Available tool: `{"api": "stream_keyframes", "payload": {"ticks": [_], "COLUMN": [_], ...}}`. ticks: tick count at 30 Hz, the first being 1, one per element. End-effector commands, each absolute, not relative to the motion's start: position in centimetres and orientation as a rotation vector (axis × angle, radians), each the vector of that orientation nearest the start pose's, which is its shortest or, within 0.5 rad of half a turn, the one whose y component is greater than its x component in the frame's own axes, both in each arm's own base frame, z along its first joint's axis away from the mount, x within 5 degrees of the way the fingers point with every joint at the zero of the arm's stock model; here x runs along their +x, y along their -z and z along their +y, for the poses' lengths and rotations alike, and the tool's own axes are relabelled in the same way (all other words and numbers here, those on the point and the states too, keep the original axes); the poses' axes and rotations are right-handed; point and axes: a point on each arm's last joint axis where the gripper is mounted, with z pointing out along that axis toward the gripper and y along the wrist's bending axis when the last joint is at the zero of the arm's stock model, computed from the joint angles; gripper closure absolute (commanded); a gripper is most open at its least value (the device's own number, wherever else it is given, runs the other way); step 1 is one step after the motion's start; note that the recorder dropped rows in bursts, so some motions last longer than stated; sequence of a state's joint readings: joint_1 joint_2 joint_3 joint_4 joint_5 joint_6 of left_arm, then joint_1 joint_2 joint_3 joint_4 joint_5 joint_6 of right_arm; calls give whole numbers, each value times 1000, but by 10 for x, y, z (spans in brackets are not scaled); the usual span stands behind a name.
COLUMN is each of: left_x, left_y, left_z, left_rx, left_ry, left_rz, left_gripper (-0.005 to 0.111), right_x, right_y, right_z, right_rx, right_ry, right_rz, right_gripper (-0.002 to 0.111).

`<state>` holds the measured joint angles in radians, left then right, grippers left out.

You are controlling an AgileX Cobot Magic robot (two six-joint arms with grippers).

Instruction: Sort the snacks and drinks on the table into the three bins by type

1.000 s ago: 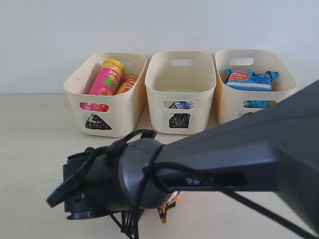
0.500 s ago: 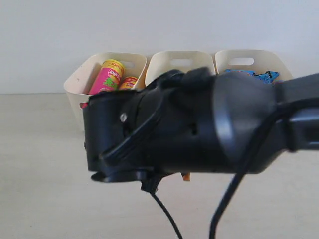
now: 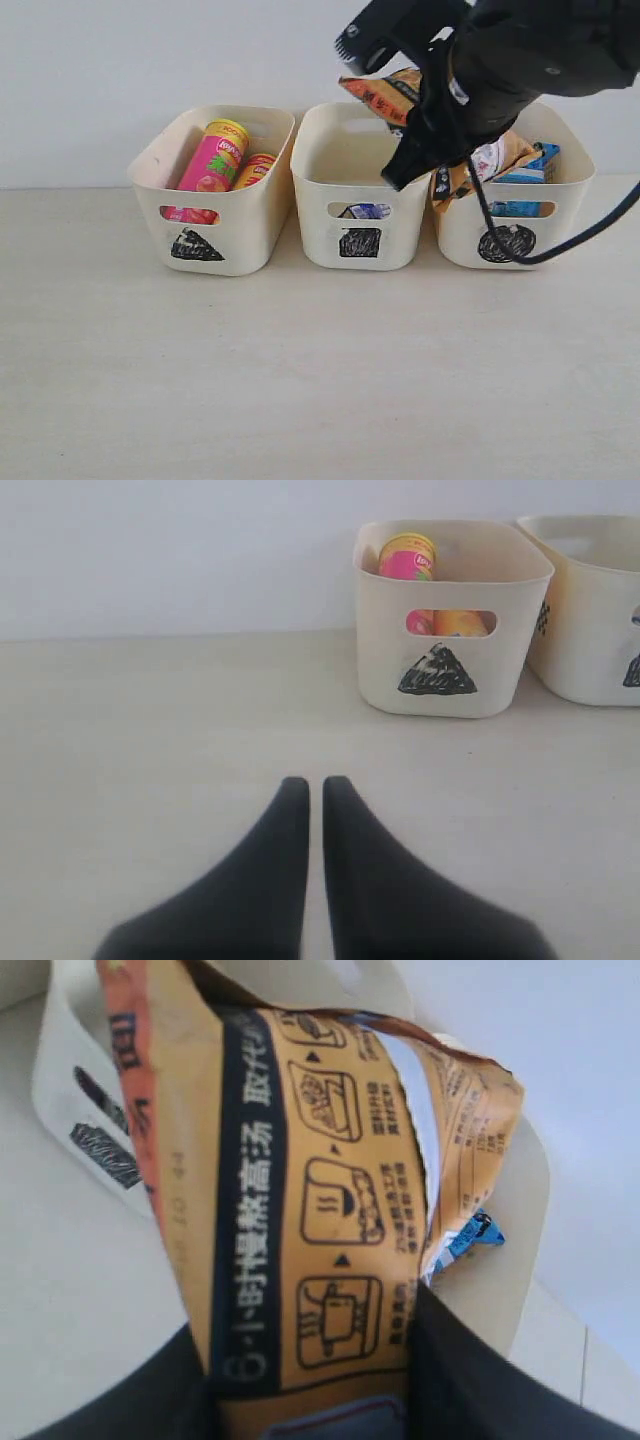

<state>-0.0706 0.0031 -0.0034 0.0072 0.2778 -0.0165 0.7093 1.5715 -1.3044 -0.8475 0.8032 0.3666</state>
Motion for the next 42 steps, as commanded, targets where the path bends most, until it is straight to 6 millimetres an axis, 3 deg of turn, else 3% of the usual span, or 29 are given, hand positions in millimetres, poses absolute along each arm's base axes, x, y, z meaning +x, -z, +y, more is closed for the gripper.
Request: {"api": "stream_keyframes", "payload": {"ticks": [1, 7, 13, 17, 20, 24, 27, 29, 31, 32, 34, 40, 42], "left_x": [55, 55, 55, 55, 55, 55, 55, 55, 55, 55, 55, 55, 55], "left_y": [-189, -189, -189, -189, -189, -189, -189, -189, -189, -189, -189, -189, -189], "left_z": [-3, -3, -3, -3, -3, -3, -3, -3, -3, -3, -3, -3, -3], "left_rx": [44, 44, 44, 44, 44, 44, 44, 44, 44, 44, 44, 44, 44], "left_ry": [58, 58, 58, 58, 58, 58, 58, 58, 58, 58, 58, 58, 58], "left_rz": [1753, 1753, 1753, 1753, 1753, 1753, 1753, 1753, 1753, 1753, 1753, 1753, 1753], "left_gripper": [103, 103, 103, 103, 103, 103, 103, 103, 103, 103, 103, 103, 103], "right_x": [314, 344, 370, 392, 426, 462, 473, 479, 481, 481, 481, 471, 464], "right_y": [-336, -338, -335, -325, -308, -289, -276, -266, -260, -261, -260, -277, -282], "right_z": [158, 109, 82, 78, 85, 81, 75, 72, 73, 73, 72, 67, 63], "right_rx": [-723, -431, -290, -297, -320, -277, -254, -243, -247, -250, -254, -226, -216], "right_ry": [388, 150, 64, 77, 93, 122, 151, 167, 170, 169, 175, 211, 256], "right_rz": [2061, 2085, 2022, 2009, 2011, 2053, 2105, 2137, 2149, 2145, 2152, 2179, 2228], "right_gripper": [108, 108, 108, 108, 108, 108, 107, 92, 63, 38, 20, 20, 33]}}
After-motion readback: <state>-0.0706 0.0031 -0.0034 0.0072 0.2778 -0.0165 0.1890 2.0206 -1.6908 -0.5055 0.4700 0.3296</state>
